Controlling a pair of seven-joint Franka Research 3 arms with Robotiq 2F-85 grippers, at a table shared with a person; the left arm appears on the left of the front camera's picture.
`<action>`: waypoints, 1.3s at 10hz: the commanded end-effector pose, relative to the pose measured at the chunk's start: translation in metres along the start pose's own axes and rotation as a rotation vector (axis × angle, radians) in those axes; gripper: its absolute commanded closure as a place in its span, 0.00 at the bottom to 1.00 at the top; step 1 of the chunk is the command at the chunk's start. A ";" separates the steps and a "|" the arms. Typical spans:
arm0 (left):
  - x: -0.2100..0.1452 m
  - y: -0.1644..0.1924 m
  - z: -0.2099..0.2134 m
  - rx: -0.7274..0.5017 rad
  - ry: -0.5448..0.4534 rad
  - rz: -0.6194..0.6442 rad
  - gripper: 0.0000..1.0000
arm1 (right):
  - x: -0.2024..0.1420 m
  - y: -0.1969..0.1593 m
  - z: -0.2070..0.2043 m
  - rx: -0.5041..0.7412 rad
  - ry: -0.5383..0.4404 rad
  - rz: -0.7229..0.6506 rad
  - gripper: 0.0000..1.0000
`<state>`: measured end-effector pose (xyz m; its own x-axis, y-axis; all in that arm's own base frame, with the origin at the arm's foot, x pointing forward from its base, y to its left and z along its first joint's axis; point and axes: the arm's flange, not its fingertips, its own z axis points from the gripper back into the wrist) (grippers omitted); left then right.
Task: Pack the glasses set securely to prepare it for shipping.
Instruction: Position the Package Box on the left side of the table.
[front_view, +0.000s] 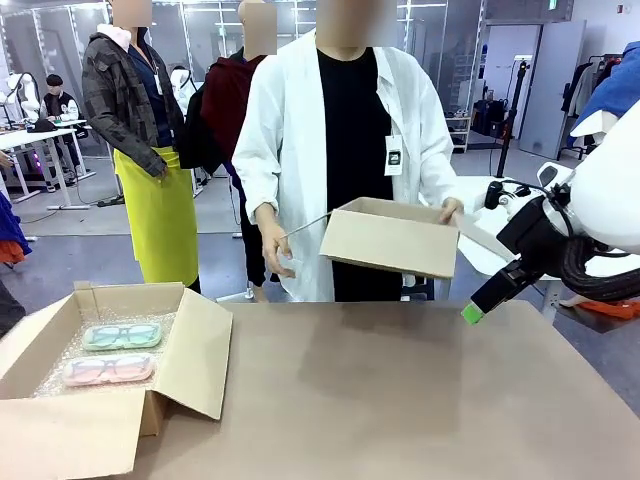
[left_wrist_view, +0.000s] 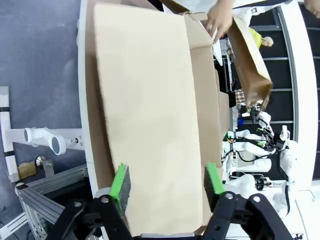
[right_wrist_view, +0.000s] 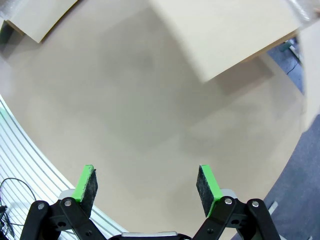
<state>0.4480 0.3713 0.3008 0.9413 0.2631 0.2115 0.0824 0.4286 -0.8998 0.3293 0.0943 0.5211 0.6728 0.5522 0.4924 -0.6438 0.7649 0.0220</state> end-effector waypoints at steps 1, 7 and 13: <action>-0.010 -0.015 0.003 0.046 0.003 0.006 0.08 | 0.000 0.001 0.001 -0.008 0.000 -0.001 0.00; -0.007 -0.273 -0.057 0.485 0.116 -0.502 0.00 | 0.000 0.001 0.001 -0.008 0.000 -0.001 0.00; -0.045 -0.384 -0.206 0.820 0.284 -0.896 0.00 | 0.000 0.001 0.001 -0.008 0.000 -0.001 0.00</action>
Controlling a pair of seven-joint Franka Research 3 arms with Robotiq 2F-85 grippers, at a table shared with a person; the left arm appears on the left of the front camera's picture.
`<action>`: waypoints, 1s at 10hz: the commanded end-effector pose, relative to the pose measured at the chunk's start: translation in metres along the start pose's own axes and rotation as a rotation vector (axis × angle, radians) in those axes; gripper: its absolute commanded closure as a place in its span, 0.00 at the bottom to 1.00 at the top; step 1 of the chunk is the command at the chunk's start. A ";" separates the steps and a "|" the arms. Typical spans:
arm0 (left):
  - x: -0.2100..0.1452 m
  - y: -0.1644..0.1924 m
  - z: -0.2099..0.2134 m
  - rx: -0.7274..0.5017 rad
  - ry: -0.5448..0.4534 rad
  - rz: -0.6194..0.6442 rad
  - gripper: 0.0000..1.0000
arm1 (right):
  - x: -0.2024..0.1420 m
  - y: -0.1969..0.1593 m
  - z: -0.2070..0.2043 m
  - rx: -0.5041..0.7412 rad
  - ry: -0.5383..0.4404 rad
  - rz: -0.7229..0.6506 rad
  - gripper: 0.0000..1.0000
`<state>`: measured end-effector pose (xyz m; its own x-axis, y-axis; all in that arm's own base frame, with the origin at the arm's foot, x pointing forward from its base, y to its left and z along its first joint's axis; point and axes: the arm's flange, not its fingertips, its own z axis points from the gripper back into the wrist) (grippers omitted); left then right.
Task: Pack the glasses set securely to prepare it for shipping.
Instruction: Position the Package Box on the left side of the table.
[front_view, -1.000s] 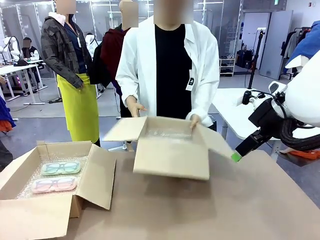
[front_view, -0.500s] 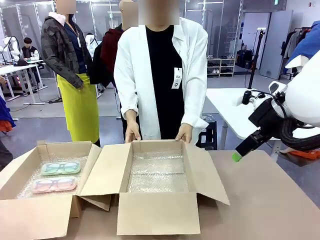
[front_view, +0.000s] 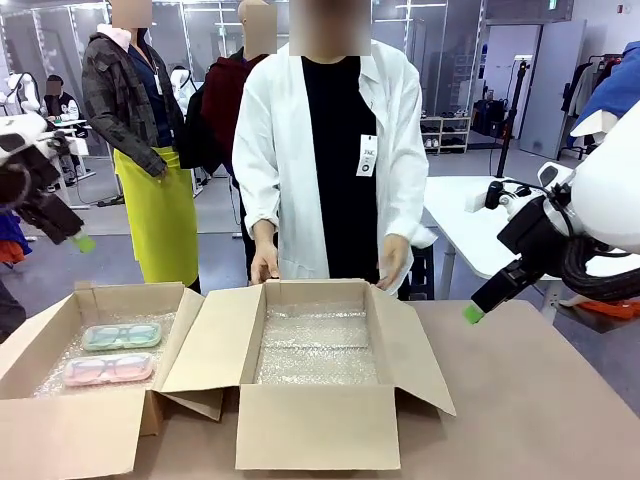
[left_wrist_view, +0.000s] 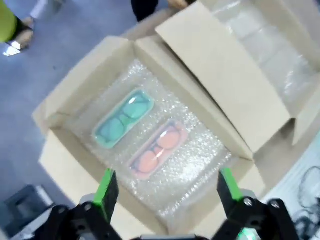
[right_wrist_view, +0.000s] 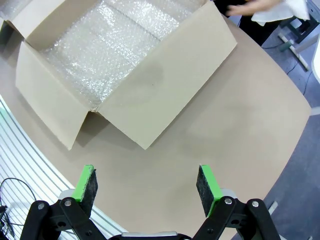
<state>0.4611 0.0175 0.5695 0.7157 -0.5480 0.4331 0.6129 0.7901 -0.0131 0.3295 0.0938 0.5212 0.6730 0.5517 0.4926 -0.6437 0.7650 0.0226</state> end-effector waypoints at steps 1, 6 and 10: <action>-0.020 -0.031 -0.010 0.052 -0.006 -0.051 0.00 | 0.000 0.002 0.000 -0.008 0.001 0.000 0.00; -0.002 -0.015 -0.010 0.018 0.006 -0.041 0.00 | 0.000 0.002 0.000 -0.008 0.001 0.000 0.00; -0.002 -0.015 -0.010 0.018 0.006 -0.041 0.00 | 0.000 0.002 0.000 -0.008 0.001 0.000 0.00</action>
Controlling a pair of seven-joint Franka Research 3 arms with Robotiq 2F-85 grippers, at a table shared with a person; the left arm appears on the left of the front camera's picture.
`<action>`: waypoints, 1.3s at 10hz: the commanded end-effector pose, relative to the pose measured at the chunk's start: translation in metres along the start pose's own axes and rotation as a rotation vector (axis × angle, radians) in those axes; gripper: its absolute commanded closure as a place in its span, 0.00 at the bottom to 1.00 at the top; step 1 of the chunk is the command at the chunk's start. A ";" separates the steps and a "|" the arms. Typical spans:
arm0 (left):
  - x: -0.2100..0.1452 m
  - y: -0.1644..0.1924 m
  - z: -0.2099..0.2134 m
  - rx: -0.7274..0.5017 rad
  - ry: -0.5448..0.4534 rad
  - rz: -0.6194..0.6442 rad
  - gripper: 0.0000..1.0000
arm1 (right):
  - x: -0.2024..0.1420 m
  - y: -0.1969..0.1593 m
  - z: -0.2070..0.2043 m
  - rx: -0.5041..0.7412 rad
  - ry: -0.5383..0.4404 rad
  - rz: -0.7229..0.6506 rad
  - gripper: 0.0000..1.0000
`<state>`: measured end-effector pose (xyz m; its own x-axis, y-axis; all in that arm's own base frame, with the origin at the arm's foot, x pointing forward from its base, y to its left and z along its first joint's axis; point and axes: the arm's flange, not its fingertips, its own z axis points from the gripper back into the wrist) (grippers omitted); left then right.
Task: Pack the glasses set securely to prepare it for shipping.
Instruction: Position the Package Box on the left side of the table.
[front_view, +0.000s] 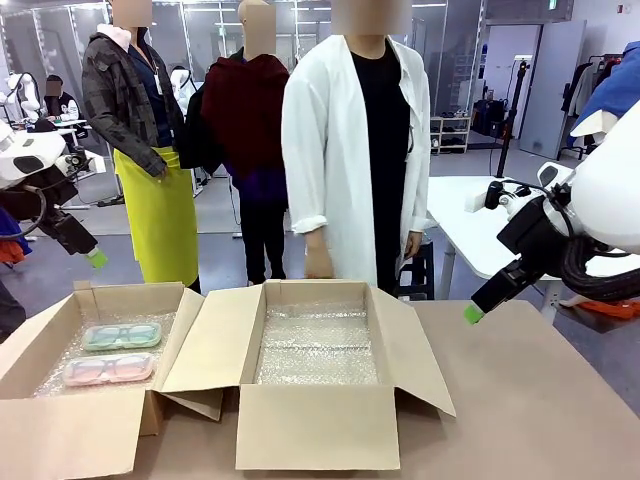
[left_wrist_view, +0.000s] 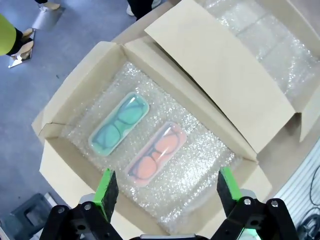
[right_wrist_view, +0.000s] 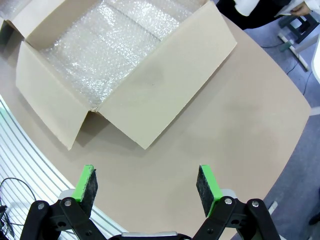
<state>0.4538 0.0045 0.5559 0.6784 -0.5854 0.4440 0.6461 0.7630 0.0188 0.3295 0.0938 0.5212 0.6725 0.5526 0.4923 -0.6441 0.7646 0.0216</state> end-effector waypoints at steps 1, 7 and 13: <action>0.002 0.000 0.004 0.007 0.019 0.012 0.00 | 0.000 0.002 0.000 -0.007 0.000 -0.001 0.00; 0.002 0.000 0.004 0.007 0.019 0.012 0.00 | 0.000 0.002 0.000 -0.007 0.000 -0.001 0.00; 0.002 0.000 0.004 0.007 0.019 0.012 0.00 | 0.000 0.002 0.000 -0.007 0.000 -0.001 0.00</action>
